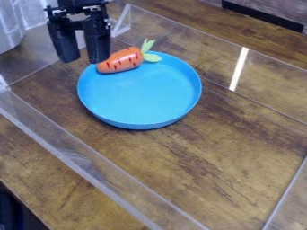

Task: Put the carrot in the blue tray

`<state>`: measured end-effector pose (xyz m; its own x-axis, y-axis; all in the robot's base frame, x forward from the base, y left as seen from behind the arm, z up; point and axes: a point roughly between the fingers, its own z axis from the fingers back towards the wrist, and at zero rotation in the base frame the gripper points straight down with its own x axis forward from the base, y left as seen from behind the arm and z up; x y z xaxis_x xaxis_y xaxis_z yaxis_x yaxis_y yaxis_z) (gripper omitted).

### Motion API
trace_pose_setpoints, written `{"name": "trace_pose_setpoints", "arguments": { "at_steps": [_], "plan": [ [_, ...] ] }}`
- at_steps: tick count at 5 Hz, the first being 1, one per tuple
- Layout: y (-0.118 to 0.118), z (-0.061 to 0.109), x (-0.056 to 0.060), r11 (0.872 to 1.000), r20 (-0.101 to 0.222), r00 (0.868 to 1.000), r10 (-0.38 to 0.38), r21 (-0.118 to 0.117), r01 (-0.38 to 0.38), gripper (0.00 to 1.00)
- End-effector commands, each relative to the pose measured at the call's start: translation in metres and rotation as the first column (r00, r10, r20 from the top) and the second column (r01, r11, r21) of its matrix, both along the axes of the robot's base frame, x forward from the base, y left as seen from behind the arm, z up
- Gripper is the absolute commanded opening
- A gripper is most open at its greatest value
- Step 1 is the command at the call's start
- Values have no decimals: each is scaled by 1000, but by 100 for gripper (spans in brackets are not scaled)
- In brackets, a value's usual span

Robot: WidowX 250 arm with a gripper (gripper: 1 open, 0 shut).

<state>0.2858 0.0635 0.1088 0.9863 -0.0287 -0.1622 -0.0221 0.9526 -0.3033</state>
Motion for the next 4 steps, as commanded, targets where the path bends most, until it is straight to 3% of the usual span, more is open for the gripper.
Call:
{"name": "trace_pose_setpoints", "arguments": {
  "at_steps": [1,2,4],
  "plan": [
    [1,20,-2,1000,62,998,-2,13,1,100],
    [-1,22,-3,1000,58,998,-10,6,10,100],
    [0,14,11,999,70,997,-37,10,36,100]
  ]
}}
